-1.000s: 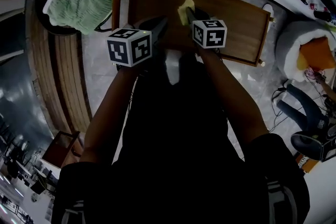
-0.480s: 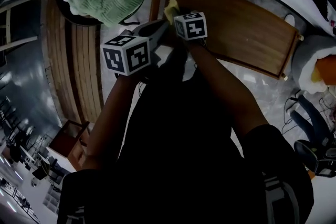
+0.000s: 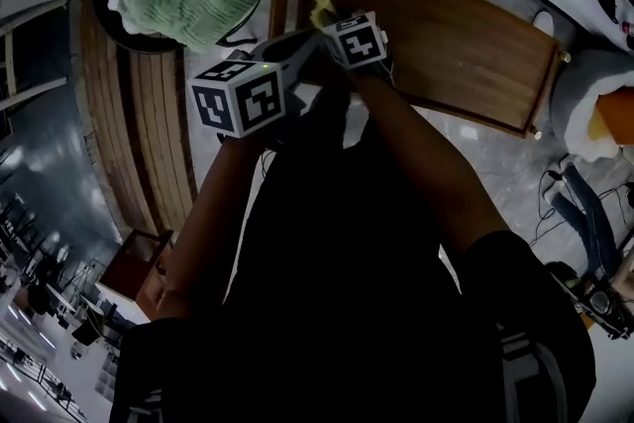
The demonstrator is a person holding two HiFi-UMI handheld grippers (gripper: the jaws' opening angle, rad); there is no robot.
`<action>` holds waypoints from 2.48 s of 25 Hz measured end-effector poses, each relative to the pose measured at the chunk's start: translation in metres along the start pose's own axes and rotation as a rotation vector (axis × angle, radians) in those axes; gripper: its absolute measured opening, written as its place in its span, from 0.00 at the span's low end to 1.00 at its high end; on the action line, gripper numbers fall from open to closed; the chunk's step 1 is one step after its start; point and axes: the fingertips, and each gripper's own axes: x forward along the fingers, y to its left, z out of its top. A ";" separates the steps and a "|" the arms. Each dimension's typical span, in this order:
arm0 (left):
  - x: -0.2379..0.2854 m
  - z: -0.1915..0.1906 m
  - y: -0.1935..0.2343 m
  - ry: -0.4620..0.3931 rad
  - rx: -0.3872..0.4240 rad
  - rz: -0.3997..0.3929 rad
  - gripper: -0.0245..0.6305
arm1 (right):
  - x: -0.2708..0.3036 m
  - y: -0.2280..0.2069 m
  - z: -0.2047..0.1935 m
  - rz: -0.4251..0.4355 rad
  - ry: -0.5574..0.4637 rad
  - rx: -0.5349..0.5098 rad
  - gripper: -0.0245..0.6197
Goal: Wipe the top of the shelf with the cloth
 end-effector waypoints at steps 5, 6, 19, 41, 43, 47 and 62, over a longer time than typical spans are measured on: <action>0.032 -0.012 -0.028 0.023 0.019 -0.014 0.06 | -0.040 -0.043 -0.024 -0.039 0.002 -0.001 0.11; 0.041 -0.017 -0.034 0.032 0.019 -0.019 0.06 | -0.049 -0.054 -0.029 -0.050 0.003 0.004 0.11; 0.138 -0.069 -0.112 0.156 0.041 -0.100 0.06 | -0.149 -0.171 -0.097 -0.188 0.006 0.072 0.11; 0.203 -0.094 -0.226 0.208 0.138 -0.194 0.06 | -0.312 -0.339 -0.204 -0.579 0.079 0.259 0.11; 0.200 -0.095 -0.228 0.208 0.144 -0.189 0.06 | -0.323 -0.348 -0.207 -0.641 0.096 0.281 0.11; 0.193 -0.094 -0.233 0.193 0.159 -0.179 0.06 | -0.335 -0.359 -0.215 -0.701 0.120 0.319 0.11; 0.147 -0.081 -0.181 0.146 0.151 -0.126 0.06 | -0.341 -0.337 -0.180 -0.706 -0.031 0.406 0.11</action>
